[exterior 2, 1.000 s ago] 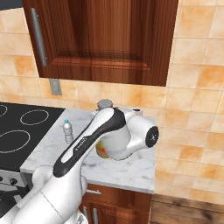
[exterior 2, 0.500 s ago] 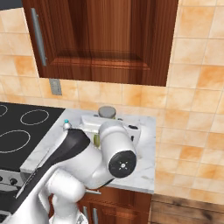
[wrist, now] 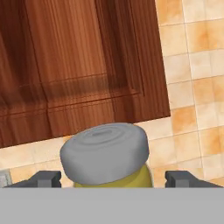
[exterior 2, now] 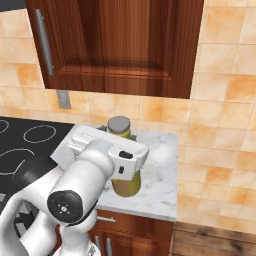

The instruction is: Move the drinks to the dining counter.

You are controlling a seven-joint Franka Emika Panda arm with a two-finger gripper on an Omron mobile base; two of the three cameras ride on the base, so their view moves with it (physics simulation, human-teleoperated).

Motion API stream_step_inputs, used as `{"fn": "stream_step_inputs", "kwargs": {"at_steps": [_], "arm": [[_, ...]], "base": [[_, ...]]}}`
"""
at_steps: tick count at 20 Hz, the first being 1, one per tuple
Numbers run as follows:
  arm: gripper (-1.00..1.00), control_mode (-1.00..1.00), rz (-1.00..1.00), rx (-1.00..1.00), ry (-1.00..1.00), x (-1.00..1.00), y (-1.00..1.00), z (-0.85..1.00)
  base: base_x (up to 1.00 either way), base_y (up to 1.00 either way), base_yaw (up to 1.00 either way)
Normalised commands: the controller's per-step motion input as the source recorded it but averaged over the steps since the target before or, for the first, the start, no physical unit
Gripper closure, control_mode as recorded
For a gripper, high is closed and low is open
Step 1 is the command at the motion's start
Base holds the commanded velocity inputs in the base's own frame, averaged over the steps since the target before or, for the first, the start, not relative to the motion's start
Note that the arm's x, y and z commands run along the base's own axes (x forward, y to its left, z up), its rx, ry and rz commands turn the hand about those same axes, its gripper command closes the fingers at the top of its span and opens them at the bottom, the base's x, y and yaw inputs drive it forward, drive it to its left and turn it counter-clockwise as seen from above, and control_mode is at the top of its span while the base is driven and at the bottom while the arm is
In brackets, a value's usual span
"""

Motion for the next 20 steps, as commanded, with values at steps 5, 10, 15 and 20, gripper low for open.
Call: {"fn": "stream_step_inputs", "kwargs": {"at_steps": [5,10,15,20], "arm": [[1.00,-1.00,-0.37,-0.06,0.00,-0.50,0.00,0.34],[1.00,1.00,-0.07,0.00,0.00,-0.14,0.00,0.06],[1.00,1.00,0.00,0.00,0.00,0.00,0.00,0.00],[1.00,1.00,0.00,0.00,0.00,0.00,0.00,0.00]], "base": [[0.00,0.00,0.00],[-0.70,-0.41,-0.36],[-0.56,-0.48,-0.65],[-0.16,-0.16,-0.83]]}}
